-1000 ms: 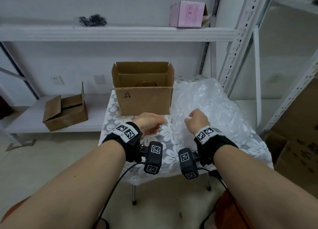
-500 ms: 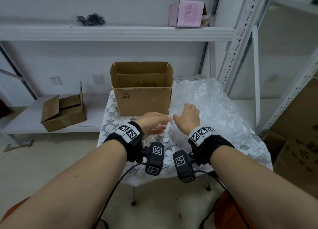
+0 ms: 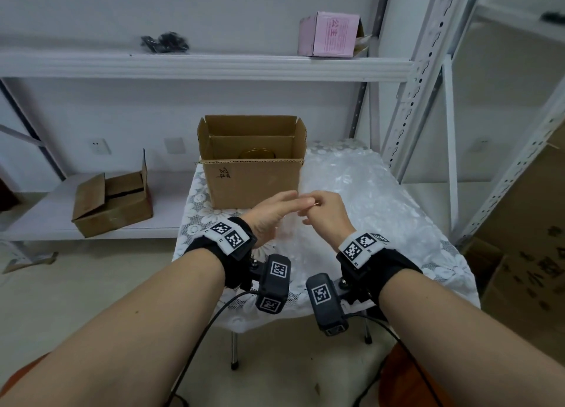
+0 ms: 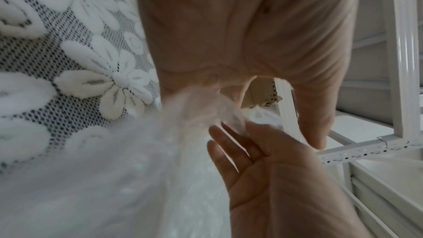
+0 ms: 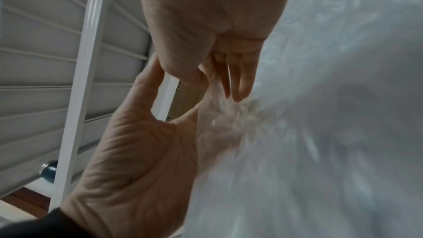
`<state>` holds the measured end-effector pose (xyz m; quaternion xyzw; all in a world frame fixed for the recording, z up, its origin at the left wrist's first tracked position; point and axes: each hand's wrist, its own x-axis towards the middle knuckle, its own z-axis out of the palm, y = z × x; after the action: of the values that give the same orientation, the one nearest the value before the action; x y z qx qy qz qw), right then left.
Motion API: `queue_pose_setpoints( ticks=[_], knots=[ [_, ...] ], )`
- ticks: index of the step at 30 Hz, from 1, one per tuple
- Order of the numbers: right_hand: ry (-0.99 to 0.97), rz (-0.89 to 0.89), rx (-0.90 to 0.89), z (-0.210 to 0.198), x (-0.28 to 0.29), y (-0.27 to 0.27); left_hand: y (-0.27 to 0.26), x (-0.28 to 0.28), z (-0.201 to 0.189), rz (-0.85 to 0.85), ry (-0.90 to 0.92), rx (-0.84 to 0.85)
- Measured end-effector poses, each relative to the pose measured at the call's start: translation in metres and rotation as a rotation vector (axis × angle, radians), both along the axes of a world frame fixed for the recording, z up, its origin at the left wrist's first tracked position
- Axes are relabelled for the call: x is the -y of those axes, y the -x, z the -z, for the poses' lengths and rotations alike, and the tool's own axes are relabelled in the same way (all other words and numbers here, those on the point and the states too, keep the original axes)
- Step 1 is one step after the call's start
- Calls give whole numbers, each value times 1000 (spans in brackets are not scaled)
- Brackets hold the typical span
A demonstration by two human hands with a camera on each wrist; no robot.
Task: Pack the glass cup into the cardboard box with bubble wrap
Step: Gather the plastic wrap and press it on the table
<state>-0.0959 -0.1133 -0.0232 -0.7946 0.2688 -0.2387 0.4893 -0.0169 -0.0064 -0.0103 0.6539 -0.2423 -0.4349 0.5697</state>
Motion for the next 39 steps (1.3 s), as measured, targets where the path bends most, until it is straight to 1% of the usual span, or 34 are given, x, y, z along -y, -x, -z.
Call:
queue_pose_setpoints(
  ticks=[2, 5, 6, 9, 10, 11, 12, 13, 15, 17, 19, 20, 22, 24, 26, 29, 31, 35, 37, 39],
  knots=[
    [67, -125, -35, -3, -5, 1, -1, 2, 0, -62, 5, 49],
    [76, -404, -110, -8, -15, 3, -3, 4, -3, -90, 1, 33],
    [72, -446, -144, -10, -18, 4, -4, 5, -5, -112, -1, 55],
    [58, -496, -281, -10, -17, 6, -7, 5, -7, -188, -51, 185],
    [53, -503, -314, -10, -16, 7, -8, 4, -7, -193, -55, 207],
    [43, -493, -309, -12, -16, 8, -8, 3, -9, -188, -45, 229],
    [30, -439, -255, -15, -16, 9, -10, 2, -9, -194, -41, 266],
    [15, -334, -159, -19, -15, 10, -12, 1, -9, -211, -48, 310],
    [56, -29, 60, -27, -10, 11, -18, -1, -7, -271, -69, 374],
    [141, 253, 194, -35, 2, 9, -24, -4, -5, -299, -63, 324],
    [208, 423, 189, -41, 15, 7, -27, -9, -7, -297, -30, 255],
    [203, 468, 131, -42, 22, 5, -28, -10, -8, -287, -18, 233],
    [155, 514, -63, -40, 33, 5, -27, -13, -10, -279, -2, 199],
    [39, 531, -254, -30, 44, 6, -25, -17, -12, -294, 25, 106],
    [-96, 526, -337, -22, 50, 8, -25, -19, -12, -275, 38, 21],
    [-258, 505, -331, -11, 56, 6, -23, -26, -14, -229, 34, -17],
    [-311, 494, -313, -9, 57, 5, -26, -26, -11, -238, 27, -18],
    [-332, 459, -344, -8, 58, 7, -28, -29, -6, -336, 14, 49],
    [-339, 431, -354, -8, 57, 8, -29, -32, -3, -341, -8, 72],
    [-359, 409, -351, -5, 59, 9, -31, -35, -3, -353, -3, 52]
  ],
)
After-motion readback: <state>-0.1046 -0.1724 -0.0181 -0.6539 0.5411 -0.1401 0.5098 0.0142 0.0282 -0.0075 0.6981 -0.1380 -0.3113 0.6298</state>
